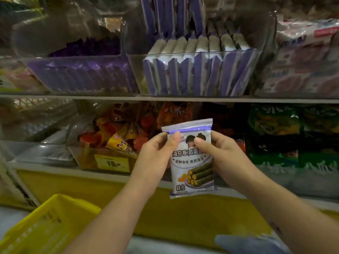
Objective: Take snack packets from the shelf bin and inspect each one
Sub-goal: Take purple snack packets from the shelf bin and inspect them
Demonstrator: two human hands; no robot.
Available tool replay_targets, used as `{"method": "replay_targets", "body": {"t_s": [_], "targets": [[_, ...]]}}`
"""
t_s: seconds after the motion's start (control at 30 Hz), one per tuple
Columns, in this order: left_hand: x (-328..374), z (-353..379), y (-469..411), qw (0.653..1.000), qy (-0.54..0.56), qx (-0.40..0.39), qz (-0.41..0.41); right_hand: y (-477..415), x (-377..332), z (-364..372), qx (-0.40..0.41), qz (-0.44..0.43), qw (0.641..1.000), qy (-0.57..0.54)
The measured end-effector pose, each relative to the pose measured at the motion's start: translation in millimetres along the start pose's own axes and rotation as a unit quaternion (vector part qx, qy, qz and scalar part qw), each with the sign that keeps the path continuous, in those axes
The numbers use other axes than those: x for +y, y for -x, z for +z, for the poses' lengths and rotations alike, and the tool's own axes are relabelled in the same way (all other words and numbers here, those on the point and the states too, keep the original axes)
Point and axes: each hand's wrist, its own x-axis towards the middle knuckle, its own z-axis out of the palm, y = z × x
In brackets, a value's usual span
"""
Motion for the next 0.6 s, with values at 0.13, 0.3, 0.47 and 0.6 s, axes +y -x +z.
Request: {"method": "replay_targets", "body": {"t_s": [0.13, 0.3, 0.47, 0.6], "targets": [[-1.4, 4.7, -2.0, 0.999, 0.037, -0.010, -0.024, 1.2, 3.6, -1.5, 0.022, 0.009, 0.999, -0.021], [-1.2, 12.5, 1.5, 0.995, 0.088, -0.024, -0.039, 6.1, 3.5, -5.4, 0.035, 0.034, 0.995, -0.091], [-2.2, 8.5, 1.7, 0.997, 0.070, -0.018, -0.041, 8.4, 3.1, 0.2, 0.046, 0.033, 0.991, -0.122], [-2.6, 5.3, 1.0, 0.999, 0.048, -0.001, -0.009, 7.6, 3.5, 4.1, 0.069, 0.035, 0.988, -0.133]]}}
